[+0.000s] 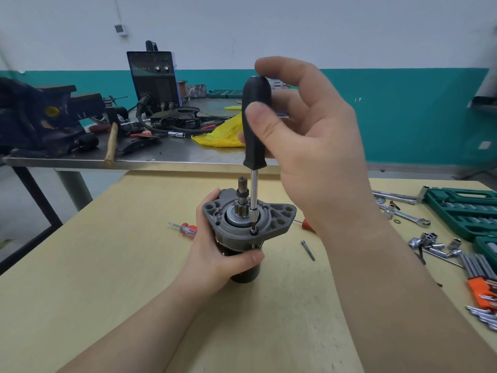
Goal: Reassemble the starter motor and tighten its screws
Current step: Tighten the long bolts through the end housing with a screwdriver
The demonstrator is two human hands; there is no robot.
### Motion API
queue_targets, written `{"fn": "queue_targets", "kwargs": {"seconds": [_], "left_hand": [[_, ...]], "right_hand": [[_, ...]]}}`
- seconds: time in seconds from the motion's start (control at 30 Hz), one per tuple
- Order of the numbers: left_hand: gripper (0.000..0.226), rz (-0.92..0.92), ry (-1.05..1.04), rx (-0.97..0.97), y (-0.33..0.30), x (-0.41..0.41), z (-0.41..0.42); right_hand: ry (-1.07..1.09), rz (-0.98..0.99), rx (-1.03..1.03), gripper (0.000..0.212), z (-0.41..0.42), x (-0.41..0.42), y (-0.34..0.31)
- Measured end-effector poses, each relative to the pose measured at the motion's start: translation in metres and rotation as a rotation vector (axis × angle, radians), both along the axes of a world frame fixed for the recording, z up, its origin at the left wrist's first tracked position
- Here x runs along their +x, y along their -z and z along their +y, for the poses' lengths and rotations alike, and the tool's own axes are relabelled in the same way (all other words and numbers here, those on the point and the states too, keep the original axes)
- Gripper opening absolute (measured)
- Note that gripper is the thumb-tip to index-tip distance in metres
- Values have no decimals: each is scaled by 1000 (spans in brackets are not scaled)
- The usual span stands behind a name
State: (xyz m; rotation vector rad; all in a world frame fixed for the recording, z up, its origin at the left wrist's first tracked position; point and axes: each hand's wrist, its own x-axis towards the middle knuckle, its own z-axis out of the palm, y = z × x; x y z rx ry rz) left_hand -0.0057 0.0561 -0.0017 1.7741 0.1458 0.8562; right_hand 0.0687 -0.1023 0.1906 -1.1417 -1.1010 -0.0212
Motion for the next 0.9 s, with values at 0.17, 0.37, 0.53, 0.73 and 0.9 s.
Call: {"fn": "queue_targets", "kwargs": {"seconds": [0.17, 0.37, 0.53, 0.73, 0.9], "left_hand": [[119, -12, 1, 4, -1, 0, 0], [119, -4, -2, -2, -1, 0, -1], [113, -15, -8, 23, -5, -2, -5], [112, -22, -10, 29, -5, -2, -6], [112, -18, -18, 33, -5, -1, -4]], "right_hand": [[31, -29, 1, 33, 2, 1, 0], [-65, 42, -1, 33, -1, 0, -1], [26, -31, 0, 29, 3, 0, 0], [-50, 22, -15, 31, -1, 2, 0], [47, -45, -7, 37, 3, 0, 1]]}}
